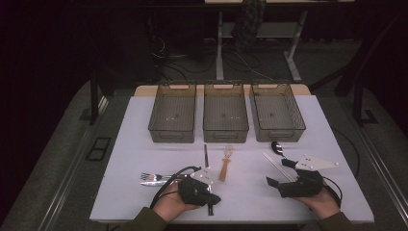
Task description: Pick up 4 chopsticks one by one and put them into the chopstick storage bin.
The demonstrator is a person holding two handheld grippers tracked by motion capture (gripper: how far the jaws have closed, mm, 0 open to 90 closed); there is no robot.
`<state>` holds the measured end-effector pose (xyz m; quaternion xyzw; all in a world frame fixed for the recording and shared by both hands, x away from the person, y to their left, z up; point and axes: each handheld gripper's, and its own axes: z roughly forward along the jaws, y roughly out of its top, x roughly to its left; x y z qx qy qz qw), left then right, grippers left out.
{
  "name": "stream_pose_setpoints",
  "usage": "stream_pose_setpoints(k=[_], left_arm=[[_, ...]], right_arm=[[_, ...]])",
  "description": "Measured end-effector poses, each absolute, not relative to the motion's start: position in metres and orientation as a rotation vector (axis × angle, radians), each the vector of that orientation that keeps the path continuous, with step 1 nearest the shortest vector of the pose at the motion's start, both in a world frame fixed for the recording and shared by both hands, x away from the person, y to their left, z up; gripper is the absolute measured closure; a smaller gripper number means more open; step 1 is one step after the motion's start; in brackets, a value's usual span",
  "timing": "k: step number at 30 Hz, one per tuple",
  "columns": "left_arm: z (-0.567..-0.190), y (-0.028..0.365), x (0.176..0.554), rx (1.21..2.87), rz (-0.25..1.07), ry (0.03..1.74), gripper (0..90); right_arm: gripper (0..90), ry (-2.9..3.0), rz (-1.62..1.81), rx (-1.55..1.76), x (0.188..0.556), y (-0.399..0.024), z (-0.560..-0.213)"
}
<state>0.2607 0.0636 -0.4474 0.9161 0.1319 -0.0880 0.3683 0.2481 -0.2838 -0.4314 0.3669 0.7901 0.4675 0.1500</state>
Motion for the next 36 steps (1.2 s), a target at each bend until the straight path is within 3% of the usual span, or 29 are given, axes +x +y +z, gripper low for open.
stream_pose_setpoints(k=[28, 32, 36], left_arm=[[-0.445, 0.073, 0.256, 2.380, -0.291, 0.324, 88.7], [-0.438, 0.076, 0.261, 2.337, -0.274, 0.351, 88.3], [-0.425, 0.083, 0.281, 2.273, -0.142, 0.494, 88.4]], right_arm=[[10.5, 2.273, 1.331, 1.047, 0.249, -0.284, -0.432], [10.5, 2.273, 1.331, 1.048, 0.249, -0.283, -0.432], [10.5, 2.268, 1.332, 1.057, 0.248, -0.283, -0.432]])
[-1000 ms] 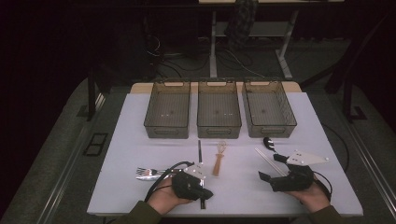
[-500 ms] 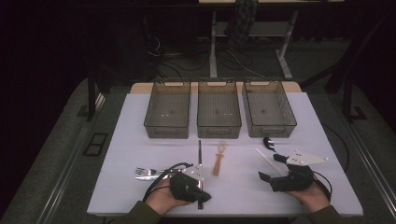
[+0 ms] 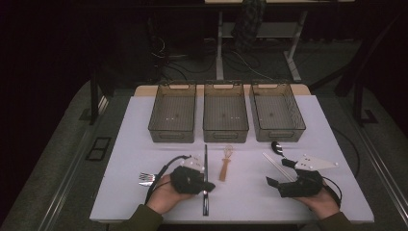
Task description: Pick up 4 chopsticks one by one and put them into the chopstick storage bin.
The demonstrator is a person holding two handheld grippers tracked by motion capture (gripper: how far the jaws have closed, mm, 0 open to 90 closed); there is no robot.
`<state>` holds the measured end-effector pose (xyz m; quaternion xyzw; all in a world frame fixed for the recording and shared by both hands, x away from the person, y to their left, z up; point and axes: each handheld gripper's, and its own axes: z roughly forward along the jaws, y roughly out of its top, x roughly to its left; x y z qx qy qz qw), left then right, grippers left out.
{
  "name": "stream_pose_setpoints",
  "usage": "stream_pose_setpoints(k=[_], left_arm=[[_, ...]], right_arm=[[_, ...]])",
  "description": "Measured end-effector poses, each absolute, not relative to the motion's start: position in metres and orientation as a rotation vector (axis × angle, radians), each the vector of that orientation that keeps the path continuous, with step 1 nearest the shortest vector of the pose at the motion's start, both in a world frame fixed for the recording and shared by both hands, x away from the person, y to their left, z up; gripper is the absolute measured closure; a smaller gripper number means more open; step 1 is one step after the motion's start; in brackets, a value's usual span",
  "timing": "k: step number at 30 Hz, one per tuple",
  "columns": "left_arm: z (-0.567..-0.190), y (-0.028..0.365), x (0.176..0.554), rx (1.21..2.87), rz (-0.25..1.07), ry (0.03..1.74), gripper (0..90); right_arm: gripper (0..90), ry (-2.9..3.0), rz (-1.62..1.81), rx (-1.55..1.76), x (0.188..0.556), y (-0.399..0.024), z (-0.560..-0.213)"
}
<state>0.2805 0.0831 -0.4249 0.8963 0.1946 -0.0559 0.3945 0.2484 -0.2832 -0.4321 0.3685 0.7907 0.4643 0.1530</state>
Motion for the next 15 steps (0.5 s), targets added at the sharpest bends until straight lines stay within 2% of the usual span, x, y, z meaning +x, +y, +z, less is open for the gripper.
stream_pose_setpoints(k=[6, 7, 9, 12, 15], left_arm=[[-0.418, 0.097, 0.325, 2.196, 0.022, 0.770, 88.4], [-0.419, 0.097, 0.331, 2.192, 0.048, 0.797, 87.9], [-0.421, 0.096, 0.344, 2.191, 0.075, 0.846, 81.2], [-0.425, 0.090, 0.357, 2.197, 0.093, 0.865, 80.7], [-0.428, 0.083, 0.366, 2.195, 0.106, 0.892, 75.6]], right_arm=[[10.5, 2.270, 1.331, 1.058, 0.249, -0.282, -0.433], [10.5, 2.271, 1.330, 1.056, 0.249, -0.282, -0.433], [10.5, 2.272, 1.329, 1.055, 0.249, -0.282, -0.433], [10.5, 2.271, 1.331, 1.058, 0.249, -0.283, -0.434], [10.5, 2.268, 1.332, 1.065, 0.249, -0.284, -0.433]])
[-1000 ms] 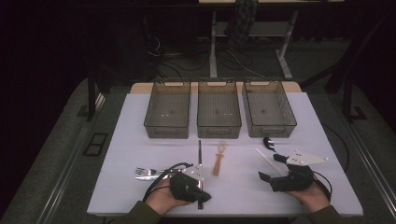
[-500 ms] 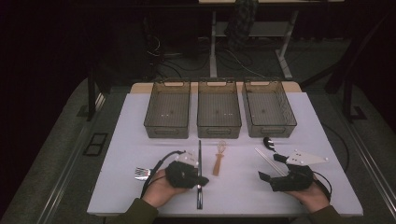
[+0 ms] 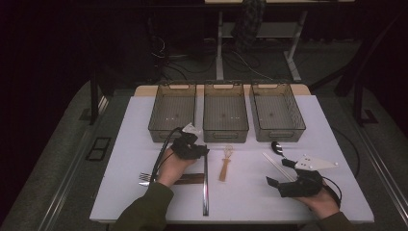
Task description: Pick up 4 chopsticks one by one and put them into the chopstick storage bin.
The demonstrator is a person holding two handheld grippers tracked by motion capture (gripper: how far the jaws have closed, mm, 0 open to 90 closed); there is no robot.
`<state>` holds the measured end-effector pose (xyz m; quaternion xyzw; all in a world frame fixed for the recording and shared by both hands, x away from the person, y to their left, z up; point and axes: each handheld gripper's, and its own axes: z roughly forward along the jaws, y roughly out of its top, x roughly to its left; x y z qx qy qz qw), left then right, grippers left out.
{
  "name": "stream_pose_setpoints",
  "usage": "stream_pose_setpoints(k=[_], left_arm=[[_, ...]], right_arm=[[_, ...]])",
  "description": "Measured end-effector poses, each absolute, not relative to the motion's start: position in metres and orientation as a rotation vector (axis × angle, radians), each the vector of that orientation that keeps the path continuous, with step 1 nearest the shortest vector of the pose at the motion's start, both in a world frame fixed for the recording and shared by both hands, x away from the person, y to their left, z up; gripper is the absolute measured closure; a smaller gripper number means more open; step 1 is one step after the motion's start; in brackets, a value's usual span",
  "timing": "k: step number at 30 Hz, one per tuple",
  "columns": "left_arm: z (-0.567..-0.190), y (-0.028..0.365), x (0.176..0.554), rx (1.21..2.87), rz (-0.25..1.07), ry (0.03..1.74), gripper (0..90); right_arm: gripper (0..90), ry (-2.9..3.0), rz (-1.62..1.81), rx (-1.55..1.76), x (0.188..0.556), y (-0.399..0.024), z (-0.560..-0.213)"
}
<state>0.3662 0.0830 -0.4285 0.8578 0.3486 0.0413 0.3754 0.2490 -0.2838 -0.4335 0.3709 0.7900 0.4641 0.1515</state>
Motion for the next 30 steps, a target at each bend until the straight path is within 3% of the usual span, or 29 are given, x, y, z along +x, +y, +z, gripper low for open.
stream_pose_setpoints(k=[11, 30], left_arm=[[-0.439, 0.072, 0.380, 2.235, 0.219, 0.981, 65.1], [-0.443, 0.059, 0.380, 2.231, 0.207, 0.963, 73.2]], right_arm=[[10.5, 2.268, 1.328, 1.066, 0.249, -0.284, -0.434], [10.5, 2.269, 1.328, 1.061, 0.249, -0.283, -0.434]])
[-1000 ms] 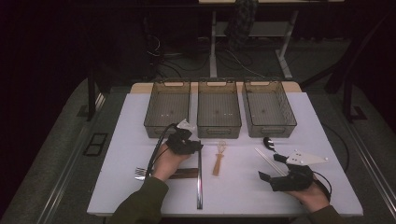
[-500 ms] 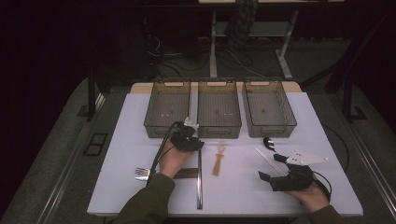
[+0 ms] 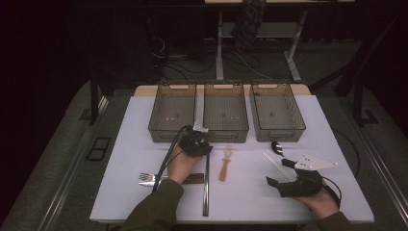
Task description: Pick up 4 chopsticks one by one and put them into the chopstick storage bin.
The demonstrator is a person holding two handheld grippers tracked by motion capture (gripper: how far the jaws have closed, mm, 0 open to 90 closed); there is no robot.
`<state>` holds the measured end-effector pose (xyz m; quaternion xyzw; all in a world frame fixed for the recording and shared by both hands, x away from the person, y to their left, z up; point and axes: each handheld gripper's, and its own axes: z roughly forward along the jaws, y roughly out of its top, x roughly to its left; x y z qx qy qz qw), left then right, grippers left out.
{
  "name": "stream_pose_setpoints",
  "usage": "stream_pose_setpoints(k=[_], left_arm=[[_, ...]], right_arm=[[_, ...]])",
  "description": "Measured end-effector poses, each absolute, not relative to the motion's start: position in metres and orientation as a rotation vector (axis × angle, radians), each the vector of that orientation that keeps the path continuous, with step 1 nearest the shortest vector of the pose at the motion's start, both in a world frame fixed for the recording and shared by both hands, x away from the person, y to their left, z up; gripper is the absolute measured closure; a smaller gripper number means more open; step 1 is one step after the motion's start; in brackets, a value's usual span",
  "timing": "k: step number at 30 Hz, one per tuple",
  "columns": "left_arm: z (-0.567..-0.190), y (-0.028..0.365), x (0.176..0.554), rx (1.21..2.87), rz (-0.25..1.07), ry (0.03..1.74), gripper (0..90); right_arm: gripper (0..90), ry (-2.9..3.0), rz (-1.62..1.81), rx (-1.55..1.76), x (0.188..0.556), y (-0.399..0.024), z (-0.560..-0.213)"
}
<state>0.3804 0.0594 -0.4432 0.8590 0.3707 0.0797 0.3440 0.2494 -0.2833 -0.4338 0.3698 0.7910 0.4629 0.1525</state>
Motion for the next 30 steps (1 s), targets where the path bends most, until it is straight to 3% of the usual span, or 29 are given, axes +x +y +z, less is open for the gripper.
stream_pose_setpoints(k=[30], left_arm=[[-0.443, 0.028, 0.380, 2.268, 0.200, 0.871, 78.1]], right_arm=[[10.5, 2.264, 1.331, 1.059, 0.249, -0.284, -0.433]])
